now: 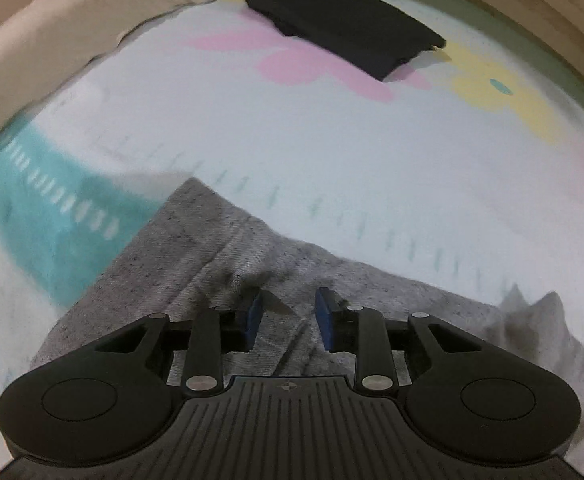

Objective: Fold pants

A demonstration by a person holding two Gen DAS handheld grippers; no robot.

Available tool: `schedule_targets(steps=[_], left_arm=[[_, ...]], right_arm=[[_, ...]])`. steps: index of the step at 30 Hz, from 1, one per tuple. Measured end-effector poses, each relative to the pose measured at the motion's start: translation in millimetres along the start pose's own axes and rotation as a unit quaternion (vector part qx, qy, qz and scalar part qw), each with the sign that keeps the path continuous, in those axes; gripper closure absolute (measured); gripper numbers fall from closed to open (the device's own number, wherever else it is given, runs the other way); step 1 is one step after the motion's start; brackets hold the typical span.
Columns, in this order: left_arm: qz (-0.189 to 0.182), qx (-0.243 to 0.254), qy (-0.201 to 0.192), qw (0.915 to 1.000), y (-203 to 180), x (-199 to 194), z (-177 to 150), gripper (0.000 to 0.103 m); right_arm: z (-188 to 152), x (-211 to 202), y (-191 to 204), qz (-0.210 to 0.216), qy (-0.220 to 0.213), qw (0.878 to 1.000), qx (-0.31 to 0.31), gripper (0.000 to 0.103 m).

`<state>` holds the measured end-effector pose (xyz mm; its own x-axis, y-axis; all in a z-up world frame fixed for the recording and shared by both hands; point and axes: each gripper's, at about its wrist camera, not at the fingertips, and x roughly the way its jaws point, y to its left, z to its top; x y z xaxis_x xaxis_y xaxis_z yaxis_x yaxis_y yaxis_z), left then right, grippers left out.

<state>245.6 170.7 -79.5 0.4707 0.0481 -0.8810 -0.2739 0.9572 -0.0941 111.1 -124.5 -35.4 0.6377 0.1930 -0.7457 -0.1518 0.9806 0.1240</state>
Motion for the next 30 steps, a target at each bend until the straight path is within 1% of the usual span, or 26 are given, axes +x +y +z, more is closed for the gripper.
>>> schedule_targets(steps=[2, 3, 6, 8, 11, 16, 18, 19, 20, 21, 23, 24, 26, 28, 30], left_arm=[[0.0, 0.0, 0.0, 1.0, 0.5, -1.6, -0.7, 0.074], [0.001, 0.002, -0.001, 1.0, 0.0, -1.9, -2.2, 0.074], [0.003, 0.003, -0.003, 1.0, -1.3, -1.6, 0.3, 0.074], [0.004, 0.004, -0.004, 1.0, -0.8, -2.7, 3.5, 0.074], [0.005, 0.006, -0.006, 1.0, -0.6, -1.5, 3.7, 0.074], [0.008, 0.005, -0.006, 0.9999, -2.1, -1.9, 2.5, 0.074], [0.007, 0.001, -0.006, 1.0, -2.2, -1.6, 2.7, 0.074], [0.005, -0.002, -0.005, 1.0, -1.5, -1.7, 3.0, 0.074], [0.005, -0.003, -0.005, 1.0, -0.7, -1.4, 3.3, 0.074], [0.004, -0.004, -0.005, 1.0, -0.2, -1.3, 3.3, 0.074], [0.006, -0.008, -0.004, 0.9999, 0.2, -1.4, 4.2, 0.074], [0.008, -0.008, -0.004, 0.9999, -0.4, -1.2, 4.6, 0.074], [0.011, -0.008, -0.004, 0.9999, -1.6, -0.9, 4.6, 0.074], [0.014, -0.007, -0.005, 0.9999, -2.3, -0.9, 4.3, 0.074], [0.013, -0.008, -0.005, 0.9999, -2.0, -0.9, 4.0, 0.074]], right_arm=[[17.8, 13.0, 0.1, 0.007, -0.016, 1.0, -0.018, 0.025], [26.5, 20.6, 0.2, 0.015, -0.017, 0.999, -0.027, 0.025], [49.2, 48.6, -0.4, 0.05, -0.006, 0.998, -0.041, 0.024], [58.0, 67.5, 0.0, 0.075, 0.004, 0.996, -0.052, 0.024], [66.1, 91.2, 0.8, 0.102, 0.025, 0.992, -0.07, 0.024], [72.4, 112.4, 1.9, 0.132, 0.042, 0.987, -0.087, 0.025], [74.5, 118.2, 3.4, 0.151, 0.06, 0.982, -0.096, 0.046], [75.2, 121.3, 4.2, 0.168, 0.076, 0.977, -0.104, 0.072], [75.0, 122.9, 6.3, 0.182, 0.098, 0.972, -0.115, 0.075], [72.5, 119.8, 8.0, 0.184, 0.103, 0.97, -0.123, 0.075], [61.5, 103.1, 9.1, 0.188, 0.073, 0.971, -0.129, 0.075], [56.2, 96.9, 9.8, 0.195, 0.072, 0.969, -0.133, 0.075], [46.8, 87.4, 13.3, 0.215, 0.082, 0.962, -0.147, 0.074], [42.7, 85.4, 17.2, 0.206, 0.072, 0.963, -0.16, 0.071], [44.4, 90.4, 17.9, 0.201, 0.067, 0.966, -0.147, 0.068]])
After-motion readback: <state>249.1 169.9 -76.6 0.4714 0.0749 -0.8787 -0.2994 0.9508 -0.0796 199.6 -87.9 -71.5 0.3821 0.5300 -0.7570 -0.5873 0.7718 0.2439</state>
